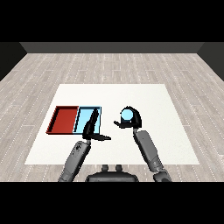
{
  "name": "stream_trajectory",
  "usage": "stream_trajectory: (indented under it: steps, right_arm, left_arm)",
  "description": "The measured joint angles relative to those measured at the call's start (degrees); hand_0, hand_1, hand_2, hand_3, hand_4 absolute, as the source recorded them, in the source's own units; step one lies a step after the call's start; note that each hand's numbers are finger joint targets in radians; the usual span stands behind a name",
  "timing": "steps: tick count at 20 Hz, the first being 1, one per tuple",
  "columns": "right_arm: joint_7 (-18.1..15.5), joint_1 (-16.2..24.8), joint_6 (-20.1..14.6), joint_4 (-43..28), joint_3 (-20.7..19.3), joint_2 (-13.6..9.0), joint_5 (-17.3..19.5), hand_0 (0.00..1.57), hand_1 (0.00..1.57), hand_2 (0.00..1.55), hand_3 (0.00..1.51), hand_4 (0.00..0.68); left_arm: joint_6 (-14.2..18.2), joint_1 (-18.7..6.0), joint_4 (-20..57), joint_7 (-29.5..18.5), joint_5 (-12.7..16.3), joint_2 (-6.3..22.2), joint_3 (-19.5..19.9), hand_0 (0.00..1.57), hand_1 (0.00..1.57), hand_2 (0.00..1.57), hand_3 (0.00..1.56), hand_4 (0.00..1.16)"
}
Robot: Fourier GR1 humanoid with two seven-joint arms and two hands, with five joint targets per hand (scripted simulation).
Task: Pick the blue can and put it in the blue box
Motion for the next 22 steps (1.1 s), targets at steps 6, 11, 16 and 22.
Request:
stream_trajectory:
  steps: [6, 11, 16, 22]
  right_arm:
    - [1.2, -0.5, -0.5, -1.4, 1.8, -0.1, -1.5, 1.44, 1.44, 1.46, 1.37, 0.551]
    - [-0.5, -2.9, -2.4, 1.9, 4.4, 0.0, -3.6, 1.43, 1.43, 1.46, 1.37, 0.559]
    - [0.5, -3.3, -3.2, 0.7, 6.5, 0.0, -5.1, 1.45, 1.45, 1.47, 1.38, 0.557]
    - [-0.3, -4.1, -3.1, 1.9, 7.5, 0.1, -6.4, 1.44, 1.44, 1.46, 1.37, 0.559]
  left_arm:
    - [0.6, -3.2, 4.8, -0.7, 0.9, 0.0, -0.7, 0.0, 0.0, 0.0, 0.0, 0.0]
    - [5.1, -6.0, 8.2, -0.7, 3.5, 0.0, -5.2, 0.0, 0.0, 0.0, 0.0, 0.0]
    - [8.7, -6.8, 11.2, -3.2, 6.6, 0.0, -9.5, 0.0, 0.0, 0.0, 0.0, 0.0]
    - [10.6, -11.3, 16.0, -3.6, 10.8, 0.0, -11.4, 0.0, 0.0, 0.0, 0.0, 0.0]
